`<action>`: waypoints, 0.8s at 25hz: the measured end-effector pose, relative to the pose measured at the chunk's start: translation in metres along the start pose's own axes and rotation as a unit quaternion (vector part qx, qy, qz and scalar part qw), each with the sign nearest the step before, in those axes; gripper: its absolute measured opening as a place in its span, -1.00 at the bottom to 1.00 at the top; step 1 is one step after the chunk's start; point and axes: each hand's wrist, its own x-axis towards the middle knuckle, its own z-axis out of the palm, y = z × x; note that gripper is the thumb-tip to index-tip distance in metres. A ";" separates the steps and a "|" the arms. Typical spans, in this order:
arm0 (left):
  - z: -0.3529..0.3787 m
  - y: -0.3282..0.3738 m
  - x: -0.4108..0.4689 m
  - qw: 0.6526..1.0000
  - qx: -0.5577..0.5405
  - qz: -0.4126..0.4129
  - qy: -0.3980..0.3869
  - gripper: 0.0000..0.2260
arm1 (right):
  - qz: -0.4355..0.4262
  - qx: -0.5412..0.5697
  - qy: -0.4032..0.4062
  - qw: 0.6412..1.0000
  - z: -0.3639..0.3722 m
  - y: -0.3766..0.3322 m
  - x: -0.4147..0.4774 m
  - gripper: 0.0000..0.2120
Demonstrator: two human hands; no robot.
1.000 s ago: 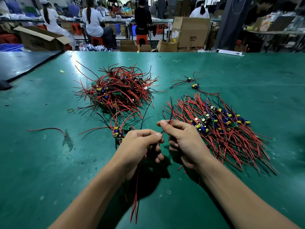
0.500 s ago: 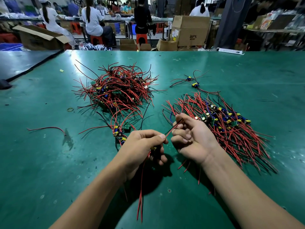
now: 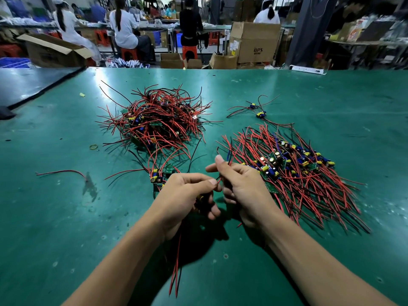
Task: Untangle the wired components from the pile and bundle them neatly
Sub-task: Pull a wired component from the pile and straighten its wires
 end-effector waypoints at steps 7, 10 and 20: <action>0.000 0.001 0.000 1.000 0.023 -0.011 -0.018 -0.84 | -0.016 0.059 0.108 0.992 -0.012 -0.008 0.011 -0.66; -0.003 0.000 0.001 0.999 0.031 -0.018 -0.021 -0.84 | 0.119 0.247 0.074 0.959 -0.015 -0.019 0.012 -0.50; 0.000 0.001 0.006 0.990 -0.043 0.018 0.133 -0.73 | 0.001 -0.004 0.019 1.000 -0.002 -0.014 -0.004 -0.49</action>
